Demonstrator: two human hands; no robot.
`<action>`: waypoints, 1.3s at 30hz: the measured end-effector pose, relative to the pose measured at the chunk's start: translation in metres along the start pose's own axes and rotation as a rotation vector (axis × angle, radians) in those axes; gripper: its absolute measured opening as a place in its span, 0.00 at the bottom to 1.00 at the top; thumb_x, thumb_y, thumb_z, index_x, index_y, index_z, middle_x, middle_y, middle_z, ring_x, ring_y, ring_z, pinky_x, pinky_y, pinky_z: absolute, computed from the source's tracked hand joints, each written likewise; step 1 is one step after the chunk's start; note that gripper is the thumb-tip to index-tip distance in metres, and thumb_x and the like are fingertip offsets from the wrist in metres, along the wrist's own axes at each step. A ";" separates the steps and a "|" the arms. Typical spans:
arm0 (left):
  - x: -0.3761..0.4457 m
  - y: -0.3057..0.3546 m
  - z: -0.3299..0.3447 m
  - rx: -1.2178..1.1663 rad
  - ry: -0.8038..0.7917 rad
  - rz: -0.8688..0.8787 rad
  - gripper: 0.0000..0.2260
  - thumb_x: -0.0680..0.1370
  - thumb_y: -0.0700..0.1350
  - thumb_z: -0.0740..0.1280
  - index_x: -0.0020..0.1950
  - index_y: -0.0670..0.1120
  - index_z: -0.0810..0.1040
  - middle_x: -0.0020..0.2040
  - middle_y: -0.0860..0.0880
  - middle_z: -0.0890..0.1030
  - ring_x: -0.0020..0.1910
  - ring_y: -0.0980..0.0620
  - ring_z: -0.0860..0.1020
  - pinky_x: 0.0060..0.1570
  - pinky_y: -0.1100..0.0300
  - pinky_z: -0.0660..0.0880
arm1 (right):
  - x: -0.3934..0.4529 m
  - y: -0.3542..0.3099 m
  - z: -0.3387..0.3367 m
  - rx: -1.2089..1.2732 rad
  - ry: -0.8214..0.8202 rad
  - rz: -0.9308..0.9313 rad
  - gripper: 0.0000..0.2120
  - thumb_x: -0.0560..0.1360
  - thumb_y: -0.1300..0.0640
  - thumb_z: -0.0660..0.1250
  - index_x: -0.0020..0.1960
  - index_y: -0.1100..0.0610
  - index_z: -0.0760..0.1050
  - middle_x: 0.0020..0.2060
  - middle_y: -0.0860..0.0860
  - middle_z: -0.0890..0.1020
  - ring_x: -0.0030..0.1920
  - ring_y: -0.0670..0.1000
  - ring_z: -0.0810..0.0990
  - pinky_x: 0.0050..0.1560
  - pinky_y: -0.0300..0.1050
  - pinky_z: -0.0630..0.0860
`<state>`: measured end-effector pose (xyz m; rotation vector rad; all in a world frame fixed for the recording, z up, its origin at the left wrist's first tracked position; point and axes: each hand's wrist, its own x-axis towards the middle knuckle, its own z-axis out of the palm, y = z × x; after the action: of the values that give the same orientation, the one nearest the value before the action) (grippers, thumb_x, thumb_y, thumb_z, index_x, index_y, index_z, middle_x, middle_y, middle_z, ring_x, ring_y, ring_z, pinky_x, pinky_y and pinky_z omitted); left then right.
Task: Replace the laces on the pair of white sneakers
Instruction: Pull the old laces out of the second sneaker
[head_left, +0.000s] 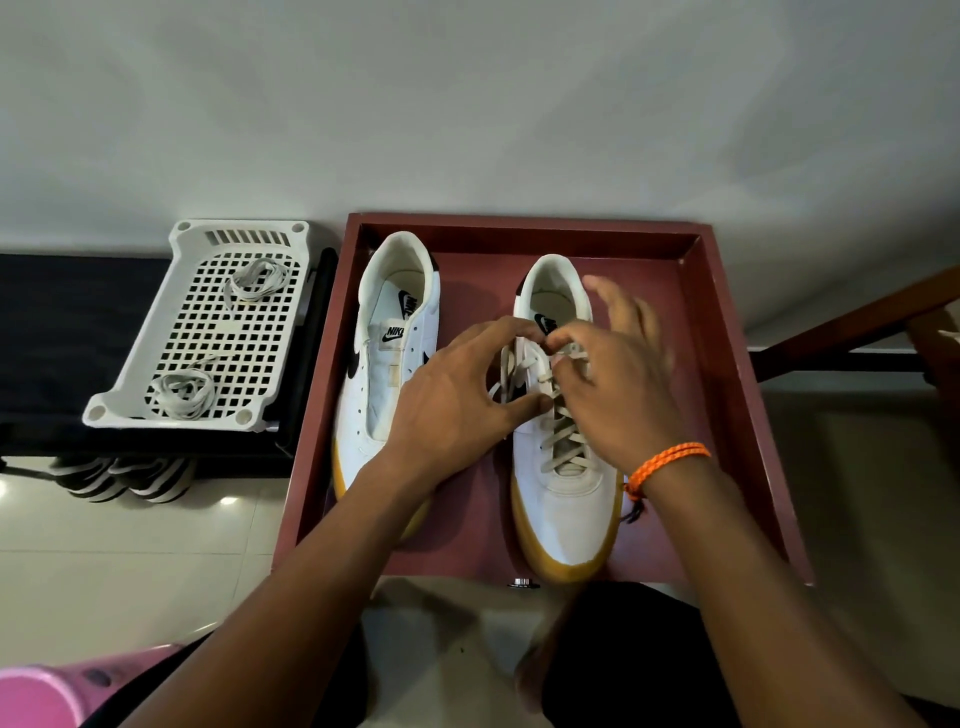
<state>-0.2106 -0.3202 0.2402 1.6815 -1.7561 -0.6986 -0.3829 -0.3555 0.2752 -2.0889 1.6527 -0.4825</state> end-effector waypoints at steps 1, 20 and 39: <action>0.000 -0.001 0.001 -0.004 -0.004 0.002 0.26 0.73 0.61 0.78 0.69 0.66 0.74 0.60 0.62 0.81 0.56 0.60 0.82 0.50 0.50 0.83 | 0.000 -0.001 0.003 -0.010 0.002 -0.012 0.07 0.79 0.58 0.68 0.51 0.48 0.84 0.80 0.43 0.64 0.79 0.51 0.57 0.69 0.58 0.63; -0.002 0.004 -0.004 0.022 -0.028 -0.023 0.25 0.74 0.62 0.77 0.67 0.68 0.72 0.57 0.61 0.82 0.52 0.61 0.81 0.49 0.50 0.83 | 0.007 0.015 -0.013 0.053 0.210 -0.017 0.11 0.78 0.58 0.67 0.54 0.45 0.83 0.74 0.44 0.70 0.74 0.51 0.64 0.70 0.55 0.63; -0.002 0.003 -0.004 0.023 -0.029 -0.026 0.26 0.73 0.63 0.77 0.69 0.67 0.72 0.60 0.62 0.82 0.56 0.59 0.82 0.51 0.49 0.83 | 0.016 0.019 -0.009 0.493 0.386 0.071 0.09 0.75 0.58 0.66 0.37 0.57 0.80 0.52 0.47 0.74 0.48 0.43 0.76 0.47 0.41 0.78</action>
<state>-0.2096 -0.3178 0.2450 1.7202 -1.7715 -0.7207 -0.4000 -0.3762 0.2730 -1.6357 1.5870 -1.1941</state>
